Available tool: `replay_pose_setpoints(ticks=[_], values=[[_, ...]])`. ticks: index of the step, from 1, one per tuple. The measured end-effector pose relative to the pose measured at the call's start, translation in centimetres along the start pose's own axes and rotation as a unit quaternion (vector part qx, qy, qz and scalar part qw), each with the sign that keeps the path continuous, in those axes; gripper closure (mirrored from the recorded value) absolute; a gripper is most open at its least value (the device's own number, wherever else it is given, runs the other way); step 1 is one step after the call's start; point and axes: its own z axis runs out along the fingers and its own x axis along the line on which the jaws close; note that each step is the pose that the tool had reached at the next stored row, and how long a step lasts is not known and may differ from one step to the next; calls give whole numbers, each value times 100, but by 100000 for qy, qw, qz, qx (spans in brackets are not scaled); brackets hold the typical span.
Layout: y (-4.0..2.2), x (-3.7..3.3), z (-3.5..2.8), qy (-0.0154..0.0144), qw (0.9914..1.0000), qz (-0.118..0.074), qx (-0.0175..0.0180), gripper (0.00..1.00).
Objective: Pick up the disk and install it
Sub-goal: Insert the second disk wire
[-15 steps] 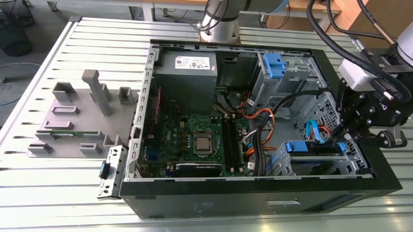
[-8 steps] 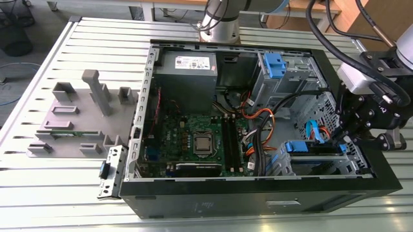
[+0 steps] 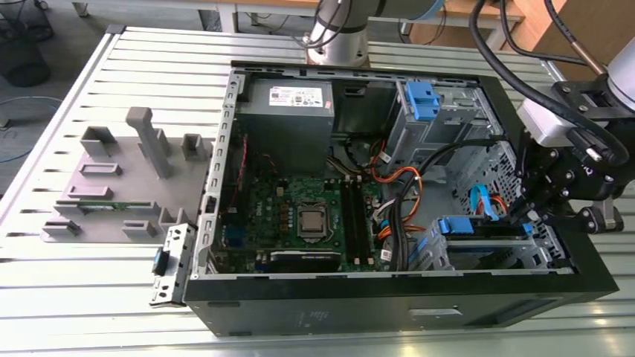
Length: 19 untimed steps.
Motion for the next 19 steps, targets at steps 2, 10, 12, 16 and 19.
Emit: replay_pose_setpoints(ticks=[2, 10, 12, 16, 19], values=[[0, 0, 1, -3, 100000, -1, 1, 84], [0, -1, 11, -31, 100000, -1, 1, 70], [0, -1, 34, -13, 100000, 0, 2, 70], [0, -1, 37, -2, 100000, 0, 1, 70], [0, -1, 39, -8, 100000, 0, 0, 70]])
